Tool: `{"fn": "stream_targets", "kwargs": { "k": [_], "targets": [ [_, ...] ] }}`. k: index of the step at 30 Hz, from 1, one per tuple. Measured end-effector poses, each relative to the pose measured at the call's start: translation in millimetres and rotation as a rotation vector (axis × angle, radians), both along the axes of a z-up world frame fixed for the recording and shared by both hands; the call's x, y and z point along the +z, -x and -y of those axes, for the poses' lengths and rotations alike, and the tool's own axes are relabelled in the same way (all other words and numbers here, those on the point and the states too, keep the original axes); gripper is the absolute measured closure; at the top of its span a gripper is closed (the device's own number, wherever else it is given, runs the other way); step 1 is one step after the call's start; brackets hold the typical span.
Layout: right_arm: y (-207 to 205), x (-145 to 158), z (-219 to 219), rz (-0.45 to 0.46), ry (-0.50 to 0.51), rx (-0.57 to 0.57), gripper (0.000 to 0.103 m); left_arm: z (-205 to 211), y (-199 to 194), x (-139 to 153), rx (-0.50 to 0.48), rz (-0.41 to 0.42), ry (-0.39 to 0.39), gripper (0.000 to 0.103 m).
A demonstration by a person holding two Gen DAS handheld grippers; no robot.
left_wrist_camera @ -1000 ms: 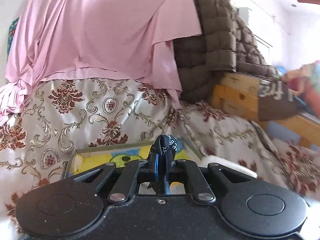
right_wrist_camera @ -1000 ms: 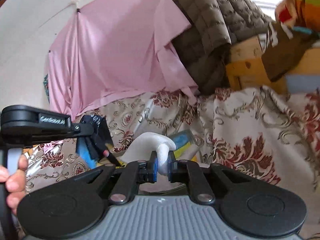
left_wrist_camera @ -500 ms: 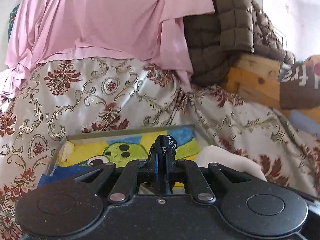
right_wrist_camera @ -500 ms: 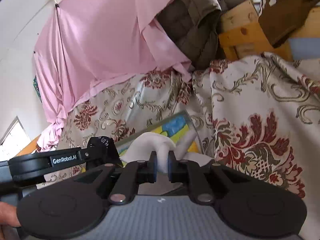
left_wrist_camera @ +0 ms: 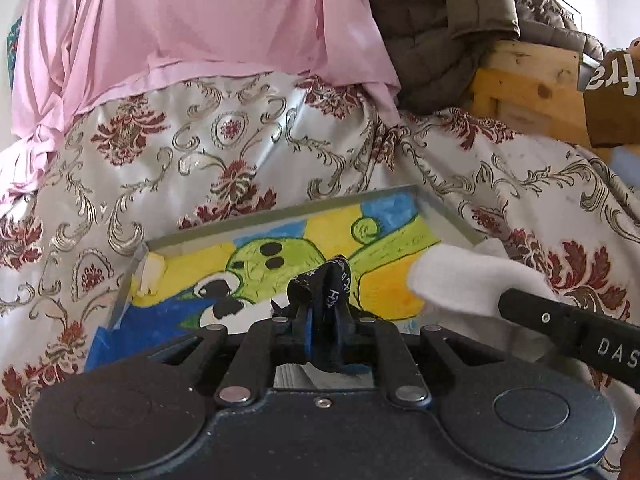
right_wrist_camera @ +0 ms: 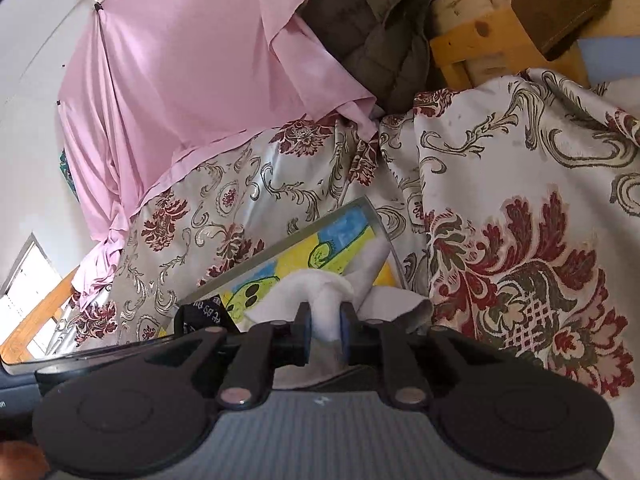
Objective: Organize soft objects
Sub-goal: 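Lower the black item into the tray with left tool while right tool releases the tissue there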
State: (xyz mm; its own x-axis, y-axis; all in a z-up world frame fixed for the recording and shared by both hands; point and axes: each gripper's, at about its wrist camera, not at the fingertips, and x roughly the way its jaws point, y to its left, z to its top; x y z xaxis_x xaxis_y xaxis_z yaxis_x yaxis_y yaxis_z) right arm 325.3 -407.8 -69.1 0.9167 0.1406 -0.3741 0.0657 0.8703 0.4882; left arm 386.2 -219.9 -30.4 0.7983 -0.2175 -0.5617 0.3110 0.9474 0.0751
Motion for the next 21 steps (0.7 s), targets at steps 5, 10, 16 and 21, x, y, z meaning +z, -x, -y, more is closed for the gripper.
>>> {"fn": "stream_targets", "kwargs": {
  "k": [5,10,16,21],
  "targets": [
    [-2,-1,-1,-0.015,0.004,0.009,0.079,1,1,-5,-0.008,-0.014,-0.006,0.088],
    [-2,0,-2,-0.015,0.012,0.016,0.068,1,3,-6,-0.012,-0.020,-0.010,0.085],
    [-2,2,-2,-0.015,0.030,0.017,0.052,-1,5,-4,0.001,-0.027,0.012,0.075],
    [3,10,-2,-0.008,0.052,0.017,0.040,-4,10,-2,0.010,-0.026,0.029,0.066]
  ]
}}
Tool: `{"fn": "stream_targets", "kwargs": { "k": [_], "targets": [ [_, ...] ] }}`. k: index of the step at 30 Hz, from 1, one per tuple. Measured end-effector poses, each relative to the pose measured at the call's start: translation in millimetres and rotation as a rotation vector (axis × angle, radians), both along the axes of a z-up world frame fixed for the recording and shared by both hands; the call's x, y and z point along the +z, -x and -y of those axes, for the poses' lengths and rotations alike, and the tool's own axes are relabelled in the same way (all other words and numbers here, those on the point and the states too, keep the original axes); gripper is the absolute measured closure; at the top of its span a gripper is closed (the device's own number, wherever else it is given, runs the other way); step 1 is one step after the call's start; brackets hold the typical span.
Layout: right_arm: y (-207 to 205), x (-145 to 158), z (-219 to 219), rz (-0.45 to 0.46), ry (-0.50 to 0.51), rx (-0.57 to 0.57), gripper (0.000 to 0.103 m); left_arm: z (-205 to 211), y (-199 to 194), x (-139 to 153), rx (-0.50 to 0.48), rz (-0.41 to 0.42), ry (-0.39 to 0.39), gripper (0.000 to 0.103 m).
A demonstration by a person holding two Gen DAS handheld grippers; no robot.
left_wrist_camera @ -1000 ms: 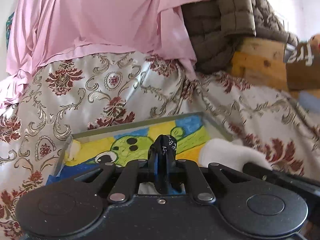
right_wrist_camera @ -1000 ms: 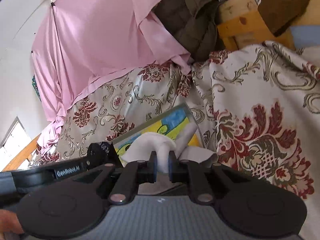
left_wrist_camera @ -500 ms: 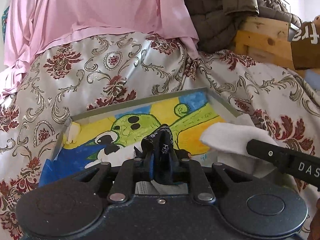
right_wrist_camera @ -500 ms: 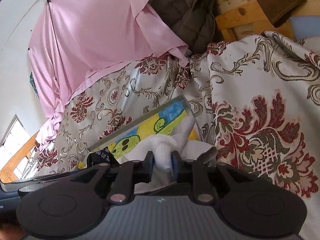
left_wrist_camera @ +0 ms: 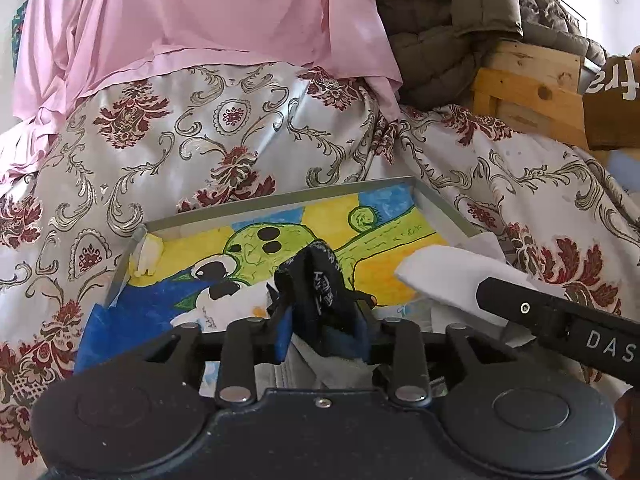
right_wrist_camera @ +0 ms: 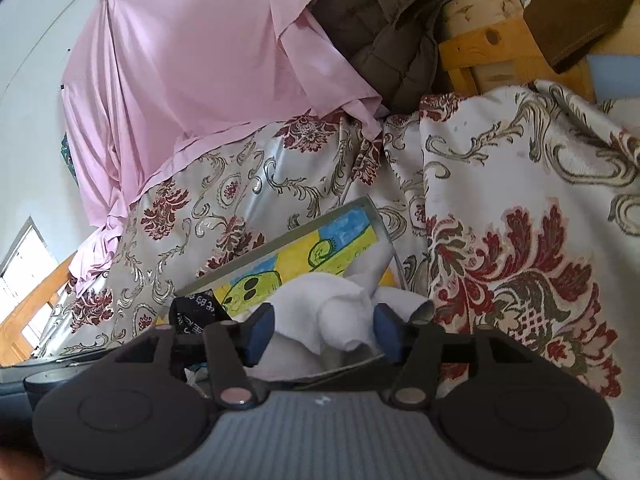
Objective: Organize soft objects
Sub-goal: 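Lower the black item into the tray with left tool while right tool releases the tissue there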
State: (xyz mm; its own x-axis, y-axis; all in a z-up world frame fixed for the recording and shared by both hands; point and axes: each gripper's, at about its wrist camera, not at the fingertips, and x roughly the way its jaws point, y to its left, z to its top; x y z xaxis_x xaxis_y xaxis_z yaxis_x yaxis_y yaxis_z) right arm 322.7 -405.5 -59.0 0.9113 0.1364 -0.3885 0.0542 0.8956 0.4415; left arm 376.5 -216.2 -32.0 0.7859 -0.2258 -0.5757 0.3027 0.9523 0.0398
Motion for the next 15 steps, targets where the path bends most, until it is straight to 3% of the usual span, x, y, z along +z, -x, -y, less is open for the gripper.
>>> {"fn": "stream_targets", "kwargs": {
  "k": [7,10,15],
  "targets": [
    [14,19,-1,0.021,0.028,-0.003,0.028,-10,13,9,0.028,0.028,0.030,0.050],
    [25,30,-2,0.031,0.040,-0.013,0.018,-16,22,19,0.038,0.048,0.058,0.045],
    [46,47,-6,0.044,0.070,-0.030,0.011,-27,41,40,0.050,0.079,0.107,0.033]
  ]
}}
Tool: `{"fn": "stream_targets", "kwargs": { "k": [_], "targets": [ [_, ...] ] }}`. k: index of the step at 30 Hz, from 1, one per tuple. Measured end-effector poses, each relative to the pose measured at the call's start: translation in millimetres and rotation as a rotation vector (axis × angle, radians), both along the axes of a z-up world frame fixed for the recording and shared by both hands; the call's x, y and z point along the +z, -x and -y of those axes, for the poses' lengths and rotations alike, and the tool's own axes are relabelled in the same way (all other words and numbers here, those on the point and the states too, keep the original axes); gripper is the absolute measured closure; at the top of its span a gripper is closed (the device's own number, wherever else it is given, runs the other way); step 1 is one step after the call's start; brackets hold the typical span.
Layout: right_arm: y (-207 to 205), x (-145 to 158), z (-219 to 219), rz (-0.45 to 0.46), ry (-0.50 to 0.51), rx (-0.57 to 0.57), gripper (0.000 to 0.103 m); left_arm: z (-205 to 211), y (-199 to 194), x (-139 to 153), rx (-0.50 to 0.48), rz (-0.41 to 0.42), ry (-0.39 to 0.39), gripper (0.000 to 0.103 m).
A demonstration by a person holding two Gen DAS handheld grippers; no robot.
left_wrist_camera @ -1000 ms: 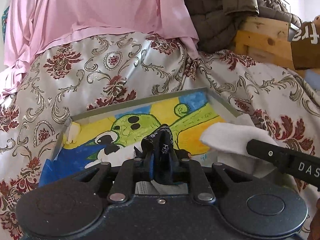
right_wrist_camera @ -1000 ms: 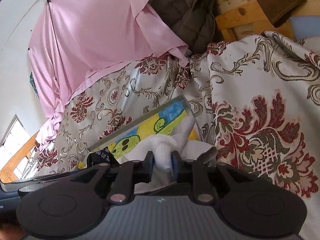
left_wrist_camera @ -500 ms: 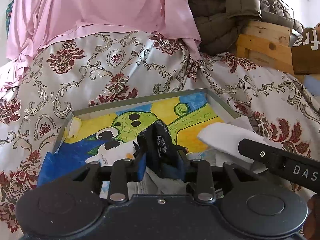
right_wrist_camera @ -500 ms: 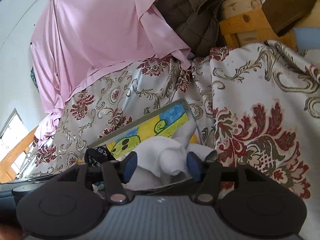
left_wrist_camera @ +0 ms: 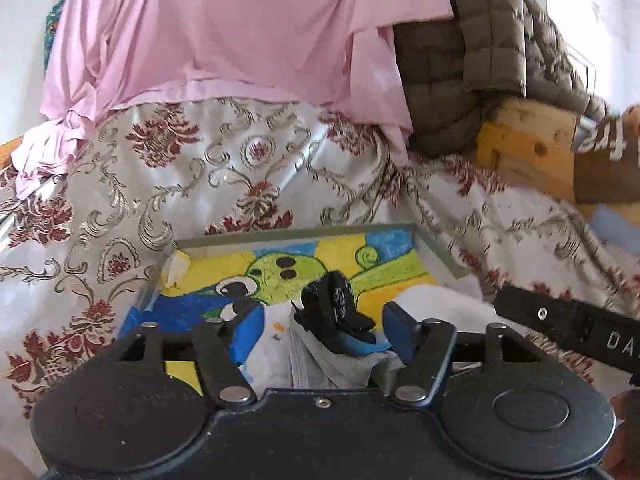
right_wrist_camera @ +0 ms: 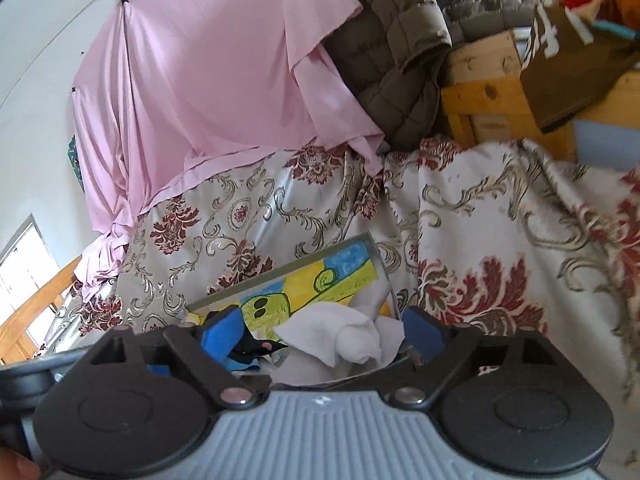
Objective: Organize soft objects
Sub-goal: 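Lower the black item into the tray with left tool while right tool releases the tissue there, then withdraw both open tools from the tray back over the pile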
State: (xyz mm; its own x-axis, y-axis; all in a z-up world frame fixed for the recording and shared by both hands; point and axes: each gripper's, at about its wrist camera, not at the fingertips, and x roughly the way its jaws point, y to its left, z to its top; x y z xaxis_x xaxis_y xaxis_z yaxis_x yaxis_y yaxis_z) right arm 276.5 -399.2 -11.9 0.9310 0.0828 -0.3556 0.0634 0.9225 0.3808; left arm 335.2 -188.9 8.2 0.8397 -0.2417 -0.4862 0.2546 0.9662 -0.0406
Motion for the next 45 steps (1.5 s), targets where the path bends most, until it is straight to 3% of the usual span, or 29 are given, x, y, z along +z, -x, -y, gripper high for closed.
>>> {"fn": "stream_targets", "kwargs": {
  "k": [12,26,34,45],
  "targets": [
    [63,37,-28,0.046,0.082,0.017,0.001,-48,69,47,0.042,0.075,0.050,0.011],
    [133,57,-70,0.134,0.161,0.056,0.000,-116,158,65,0.074,0.145,0.074,0.003],
    [166,49,-93,0.169,0.190,0.080,0.000,-147,203,63,0.081,0.181,0.101,0.001],
    [174,21,-120,0.120,0.249,0.158,0.000,-188,220,27,0.119,0.114,0.098,0.001]
  ]
}}
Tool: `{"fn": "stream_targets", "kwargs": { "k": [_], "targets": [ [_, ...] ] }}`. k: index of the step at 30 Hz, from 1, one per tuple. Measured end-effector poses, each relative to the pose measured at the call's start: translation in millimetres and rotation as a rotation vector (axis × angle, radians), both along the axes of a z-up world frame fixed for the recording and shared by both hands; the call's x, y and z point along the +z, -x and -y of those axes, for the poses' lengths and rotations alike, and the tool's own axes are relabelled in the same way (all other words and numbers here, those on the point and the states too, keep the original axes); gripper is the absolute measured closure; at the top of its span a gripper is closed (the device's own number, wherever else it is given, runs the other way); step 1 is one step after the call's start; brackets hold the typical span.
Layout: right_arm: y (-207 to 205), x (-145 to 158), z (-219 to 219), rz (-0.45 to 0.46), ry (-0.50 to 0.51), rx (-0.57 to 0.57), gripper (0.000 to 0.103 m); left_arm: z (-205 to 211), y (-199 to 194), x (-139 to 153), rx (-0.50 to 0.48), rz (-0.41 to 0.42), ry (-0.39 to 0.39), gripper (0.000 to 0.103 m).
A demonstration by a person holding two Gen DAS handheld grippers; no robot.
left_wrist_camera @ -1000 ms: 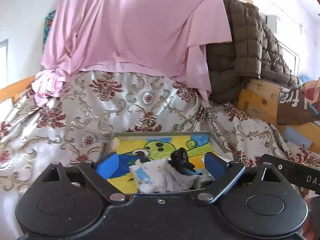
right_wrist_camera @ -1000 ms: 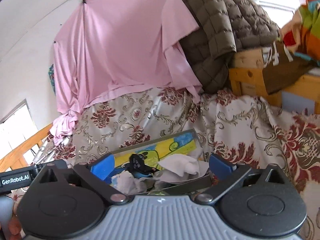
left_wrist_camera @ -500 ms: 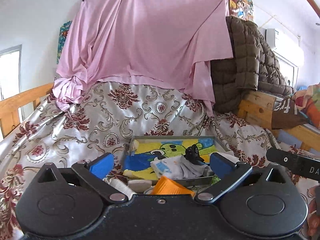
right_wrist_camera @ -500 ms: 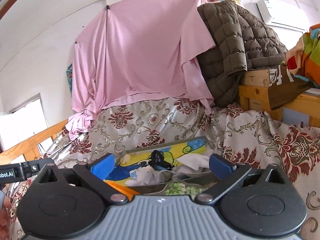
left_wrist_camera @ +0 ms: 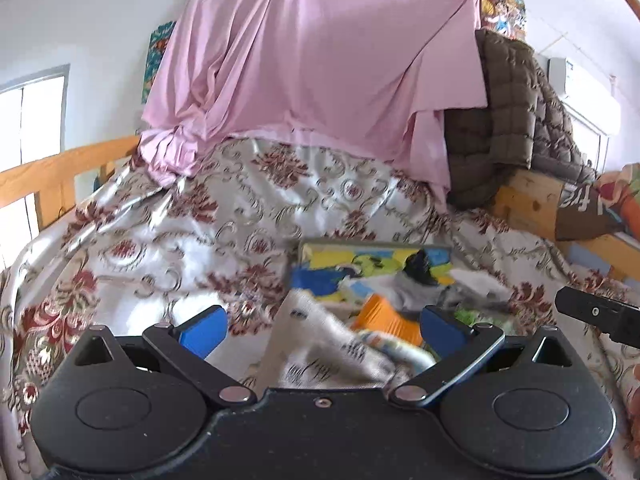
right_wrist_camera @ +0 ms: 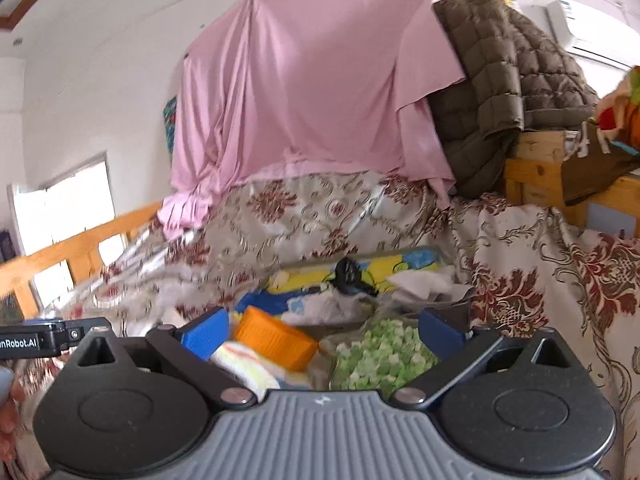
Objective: Organize soft objects
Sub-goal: 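Withdraw both open tools from the tray back over the pile, then close left tool on the beige drawstring pouch while right tool reaches the striped sock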
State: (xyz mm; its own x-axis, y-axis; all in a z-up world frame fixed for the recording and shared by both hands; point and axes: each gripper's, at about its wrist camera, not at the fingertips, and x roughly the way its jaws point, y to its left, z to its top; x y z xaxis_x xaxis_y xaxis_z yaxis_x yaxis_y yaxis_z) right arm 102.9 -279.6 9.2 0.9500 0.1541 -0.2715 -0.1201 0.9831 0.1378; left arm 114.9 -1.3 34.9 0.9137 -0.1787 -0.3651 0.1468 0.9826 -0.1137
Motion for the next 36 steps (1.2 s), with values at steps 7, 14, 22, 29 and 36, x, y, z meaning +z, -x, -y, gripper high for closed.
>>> {"fn": "stream_targets", "kwargs": {
  "k": [7,14,22,29,36],
  "targets": [
    [-9,-25,-23,-0.058,0.083,0.069,0.000,-15,-4,-31,0.004,-0.054,-0.018,0.001],
    [-14,-43,-40,-0.120,0.133,0.130,0.000,-22,-15,-55,0.007,-0.104,-0.029,0.001],
    [-19,-59,-48,-0.165,0.173,0.137,0.000,-31,-31,-68,-0.038,-0.158,0.022,0.001],
    [-24,-69,-53,-0.152,0.248,0.116,0.001,-34,-53,-70,-0.101,-0.180,0.091,0.001],
    [-33,-78,-64,-0.129,0.317,0.134,0.005,-33,-77,-75,-0.146,-0.187,0.142,0.001]
  ]
}}
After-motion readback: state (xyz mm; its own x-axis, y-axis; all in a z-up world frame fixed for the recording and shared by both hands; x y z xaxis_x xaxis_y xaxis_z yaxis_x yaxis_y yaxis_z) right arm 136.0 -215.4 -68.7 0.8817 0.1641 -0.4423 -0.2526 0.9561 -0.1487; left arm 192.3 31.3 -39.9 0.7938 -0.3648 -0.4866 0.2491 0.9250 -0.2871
